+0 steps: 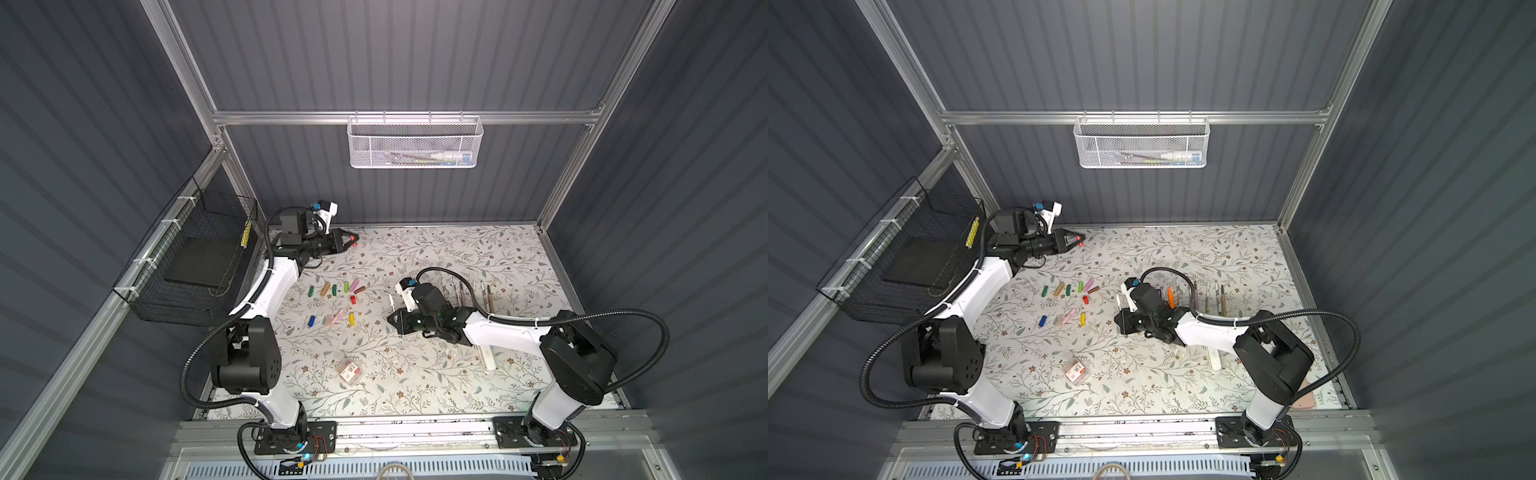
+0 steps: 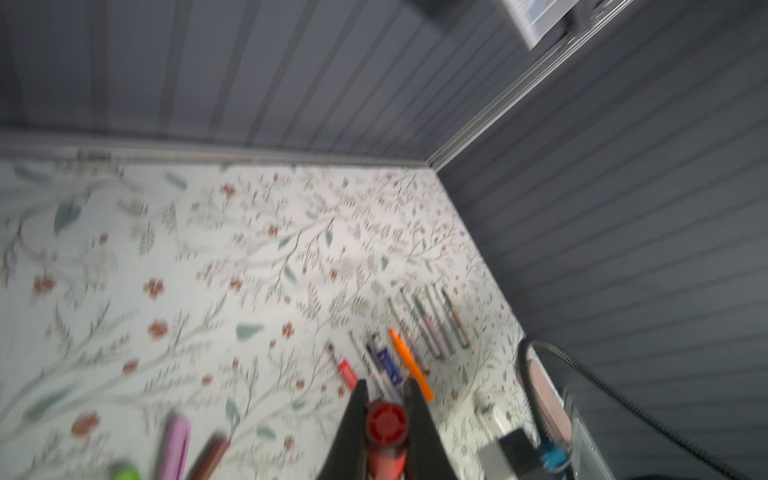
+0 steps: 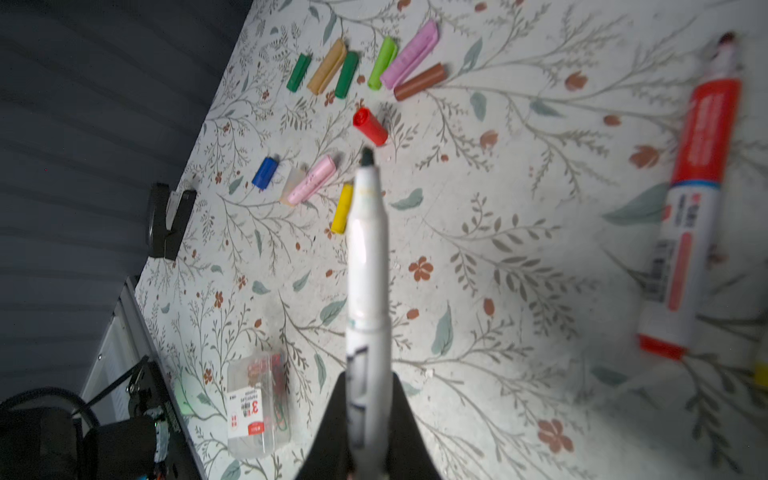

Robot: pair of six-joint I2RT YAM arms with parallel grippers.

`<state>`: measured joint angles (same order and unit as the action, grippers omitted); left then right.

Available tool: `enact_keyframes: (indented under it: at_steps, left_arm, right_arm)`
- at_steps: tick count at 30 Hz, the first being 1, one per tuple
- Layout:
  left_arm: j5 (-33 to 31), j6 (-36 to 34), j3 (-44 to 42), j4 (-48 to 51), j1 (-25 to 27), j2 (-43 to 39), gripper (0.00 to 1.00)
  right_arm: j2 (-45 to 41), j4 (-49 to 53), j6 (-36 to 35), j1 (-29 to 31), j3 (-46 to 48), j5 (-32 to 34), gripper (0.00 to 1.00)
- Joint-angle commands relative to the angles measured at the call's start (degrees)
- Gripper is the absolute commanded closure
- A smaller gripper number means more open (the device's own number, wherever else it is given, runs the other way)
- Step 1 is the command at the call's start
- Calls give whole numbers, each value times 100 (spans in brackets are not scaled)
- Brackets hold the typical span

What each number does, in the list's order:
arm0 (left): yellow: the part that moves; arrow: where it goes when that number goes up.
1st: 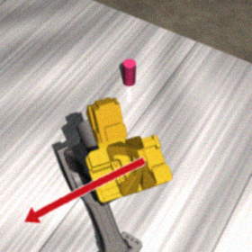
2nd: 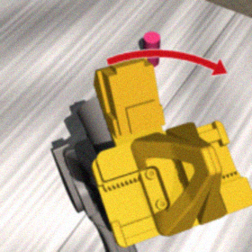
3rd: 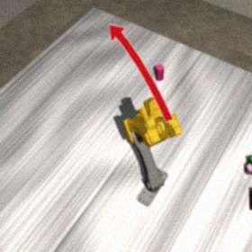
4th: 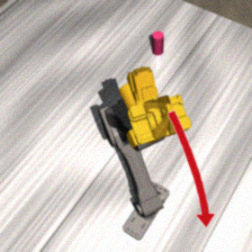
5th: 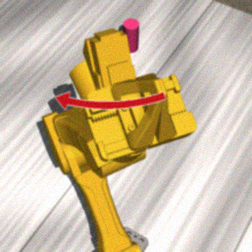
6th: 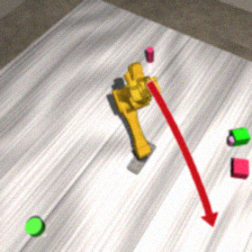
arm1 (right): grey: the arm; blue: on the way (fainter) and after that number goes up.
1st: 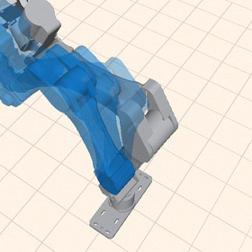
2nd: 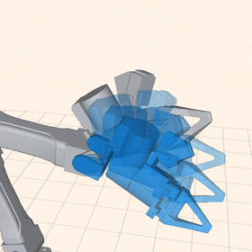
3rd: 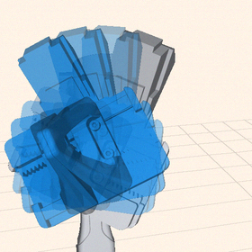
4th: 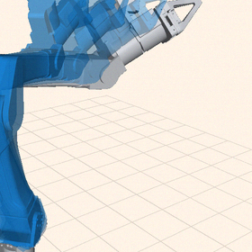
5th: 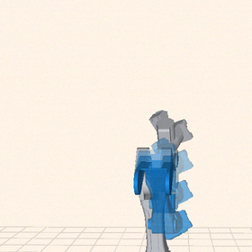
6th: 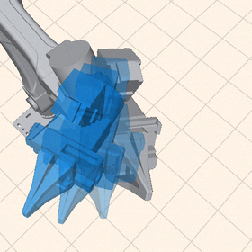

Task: Open the pen caps
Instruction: 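Pull the left gripper away from the right, drawing off the red cap, then drop the red cap at the caps row while the right lowers the marker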

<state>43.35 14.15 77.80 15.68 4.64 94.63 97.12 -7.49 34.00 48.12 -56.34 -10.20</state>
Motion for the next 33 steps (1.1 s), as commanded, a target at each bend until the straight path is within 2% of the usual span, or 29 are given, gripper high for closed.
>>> enact_keyframes:
  at_steps: [1, 9, 12, 13, 19, 26, 33]
  left_arm:
    - [-681, -1092, -337, 1672, 1, -450, 100]
    - [-1916, -1949, -1543, 1833, -7, -816, 100]
    - [-2403, -2244, -1566, 1825, -7, -708, 100]
    - [-2750, -2320, -1551, 1803, -7, -633, 100]
    - [-3427, -2489, -1330, 1806, -6, 119, 100]
    - [-3915, -2517, -793, 2129, -7, 832, 100]
    - [-3970, -2509, -804, 2119, -7, 1159, 96]
  right_arm:
    - [448, 762, -107, -239, -593, 295, 100]
    - [1701, 2228, -551, -473, -2346, 780, 97]
    - [1948, 2521, -519, -565, -2600, 898, 94]
    - [1987, 2538, -511, -588, -2619, 947, 94]
    - [2375, 2827, -638, -619, -2943, 1168, 88]
    - [2582, 2890, -711, -671, -3085, 1326, 84]
    - [2579, 2923, -814, -685, -3084, 1364, 76]
